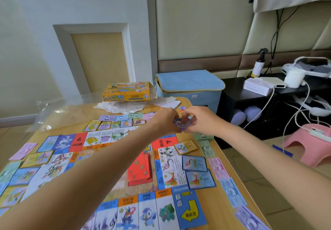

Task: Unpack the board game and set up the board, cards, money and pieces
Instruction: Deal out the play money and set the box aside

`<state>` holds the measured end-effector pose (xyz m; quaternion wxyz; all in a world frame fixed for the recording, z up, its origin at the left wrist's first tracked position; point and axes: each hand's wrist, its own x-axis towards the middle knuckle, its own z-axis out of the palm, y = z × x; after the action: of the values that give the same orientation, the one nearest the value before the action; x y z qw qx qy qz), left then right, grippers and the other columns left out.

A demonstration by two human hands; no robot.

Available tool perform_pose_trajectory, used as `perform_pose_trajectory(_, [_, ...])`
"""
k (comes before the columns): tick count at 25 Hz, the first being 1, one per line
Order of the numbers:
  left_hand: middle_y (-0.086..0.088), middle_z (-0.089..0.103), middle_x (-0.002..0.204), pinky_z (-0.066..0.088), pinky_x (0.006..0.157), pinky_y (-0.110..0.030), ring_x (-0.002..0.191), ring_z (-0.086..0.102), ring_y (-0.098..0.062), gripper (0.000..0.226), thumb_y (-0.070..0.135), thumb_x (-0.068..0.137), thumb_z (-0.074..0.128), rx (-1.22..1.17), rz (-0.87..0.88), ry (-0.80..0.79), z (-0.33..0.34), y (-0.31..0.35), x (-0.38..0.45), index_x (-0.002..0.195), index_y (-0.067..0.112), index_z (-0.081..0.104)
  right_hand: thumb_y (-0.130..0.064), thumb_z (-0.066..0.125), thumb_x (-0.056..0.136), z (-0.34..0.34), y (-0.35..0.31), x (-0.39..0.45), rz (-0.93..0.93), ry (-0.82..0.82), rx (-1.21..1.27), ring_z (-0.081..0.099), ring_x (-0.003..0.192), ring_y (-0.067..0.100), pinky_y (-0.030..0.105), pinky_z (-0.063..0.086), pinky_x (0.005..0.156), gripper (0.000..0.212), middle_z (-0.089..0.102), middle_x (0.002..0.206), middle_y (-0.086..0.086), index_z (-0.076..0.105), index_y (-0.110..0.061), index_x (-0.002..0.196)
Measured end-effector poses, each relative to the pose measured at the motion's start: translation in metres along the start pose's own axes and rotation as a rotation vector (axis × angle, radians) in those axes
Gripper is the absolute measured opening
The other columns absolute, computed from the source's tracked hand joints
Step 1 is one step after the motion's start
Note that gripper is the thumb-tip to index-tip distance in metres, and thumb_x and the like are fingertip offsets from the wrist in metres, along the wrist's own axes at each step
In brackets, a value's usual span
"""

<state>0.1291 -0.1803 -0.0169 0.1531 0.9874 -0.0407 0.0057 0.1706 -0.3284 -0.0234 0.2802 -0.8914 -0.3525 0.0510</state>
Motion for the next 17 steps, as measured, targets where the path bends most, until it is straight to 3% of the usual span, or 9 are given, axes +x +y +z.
perform_pose_trajectory(4, [-0.012, 0.065, 0.108, 0.037, 0.069, -0.027, 0.098, 0.059, -0.026, 0.035, 0.023, 0.084, 0.066, 0.107, 0.006, 0.1, -0.01, -0.019, 0.05, 0.114, 0.008, 0.061, -0.001, 0.064, 0.085, -0.01, 0.019, 0.053, 0.146, 0.126, 0.595, 0.06, 0.067, 0.012, 0.015, 0.052, 0.056, 0.01, 0.061, 0.085, 0.002, 0.063, -0.006, 0.093])
perform_pose_trajectory(9, [-0.012, 0.062, 0.113, 0.042, 0.075, -0.03, 0.102, 0.057, -0.027, 0.034, 0.021, 0.085, 0.065, 0.219, 0.041, 0.138, -0.016, -0.037, 0.096, 0.115, 0.007, 0.059, -0.001, 0.066, 0.084, -0.014, 0.04, 0.111, 0.205, 0.144, 0.477, 0.06, 0.067, 0.01, 0.012, 0.047, 0.05, 0.013, 0.065, 0.08, 0.007, 0.062, -0.013, 0.083])
perform_pose_trajectory(12, [-0.014, 0.06, 0.118, 0.044, 0.081, -0.032, 0.107, 0.056, -0.028, 0.043, 0.022, 0.084, 0.067, 0.202, 0.001, 0.155, -0.013, -0.046, 0.114, 0.122, 0.006, 0.055, 0.0, 0.065, 0.084, -0.014, 0.048, 0.13, 0.214, 0.119, 0.577, 0.059, 0.066, 0.015, 0.016, 0.047, 0.048, 0.013, 0.064, 0.079, 0.008, 0.061, -0.011, 0.08])
perform_pose_trajectory(15, [-0.016, 0.055, 0.128, 0.043, 0.092, -0.035, 0.116, 0.053, -0.03, 0.053, 0.019, 0.088, 0.063, 0.109, -0.101, 0.176, -0.007, -0.058, 0.129, 0.134, 0.004, 0.042, 0.007, 0.061, 0.083, -0.011, 0.079, 0.155, 0.388, 0.373, 0.678, 0.057, 0.064, 0.019, 0.021, 0.052, 0.053, 0.01, 0.06, 0.084, 0.014, 0.063, -0.002, 0.086])
perform_pose_trajectory(17, [-0.015, 0.056, 0.127, 0.046, 0.092, -0.036, 0.113, 0.055, -0.032, 0.04, 0.005, 0.091, 0.05, 0.128, -0.142, 0.15, 0.001, -0.068, 0.133, 0.131, 0.005, 0.048, 0.007, 0.061, 0.082, -0.003, 0.106, 0.165, 0.606, 0.497, 0.512, 0.063, 0.08, 0.027, 0.034, 0.058, 0.073, 0.018, 0.063, 0.099, 0.019, 0.065, 0.004, 0.099])
